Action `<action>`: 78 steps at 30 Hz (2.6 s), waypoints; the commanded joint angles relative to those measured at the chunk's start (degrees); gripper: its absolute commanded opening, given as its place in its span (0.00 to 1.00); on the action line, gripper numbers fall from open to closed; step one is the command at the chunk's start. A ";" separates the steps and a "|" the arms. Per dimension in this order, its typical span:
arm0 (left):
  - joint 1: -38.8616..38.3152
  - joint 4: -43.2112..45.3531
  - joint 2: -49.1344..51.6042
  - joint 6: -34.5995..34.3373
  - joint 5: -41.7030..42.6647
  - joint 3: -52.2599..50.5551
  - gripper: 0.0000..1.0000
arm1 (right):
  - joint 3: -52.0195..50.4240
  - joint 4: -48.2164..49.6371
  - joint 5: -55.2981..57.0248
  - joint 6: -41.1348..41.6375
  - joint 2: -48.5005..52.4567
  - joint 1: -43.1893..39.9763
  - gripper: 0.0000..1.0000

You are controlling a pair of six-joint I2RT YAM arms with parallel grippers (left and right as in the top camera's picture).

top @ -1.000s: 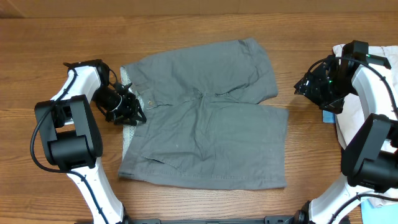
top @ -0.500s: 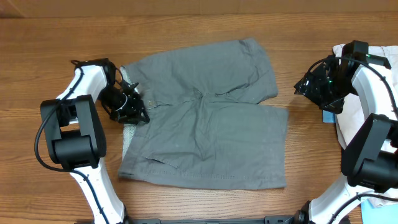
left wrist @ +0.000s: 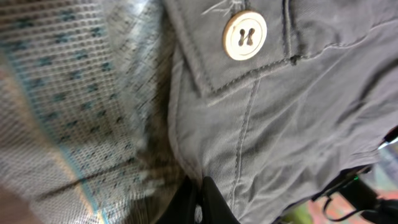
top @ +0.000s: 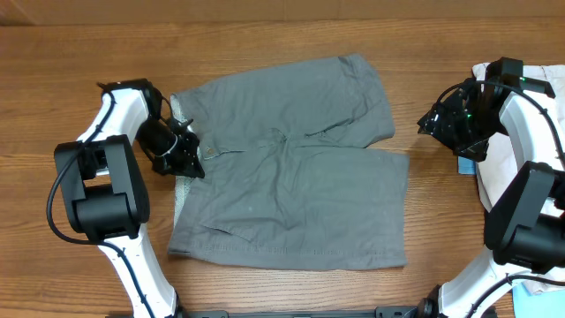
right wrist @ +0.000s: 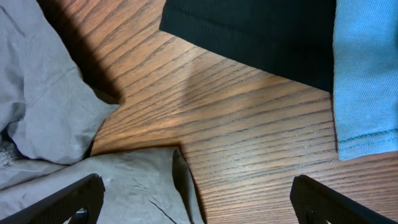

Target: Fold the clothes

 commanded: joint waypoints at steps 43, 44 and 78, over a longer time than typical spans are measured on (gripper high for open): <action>-2.56 2.16 -3.17 -24.98 -24.39 16.79 0.04 | 1.64 0.13 0.00 0.07 -1.46 0.11 1.00; -2.56 2.64 -3.10 -24.98 -24.72 16.50 0.04 | 1.64 0.13 0.00 0.07 -1.46 0.11 1.00; -2.51 31.41 -2.54 -26.43 -33.24 -4.37 0.04 | 1.64 0.13 0.00 0.07 -1.46 0.11 1.00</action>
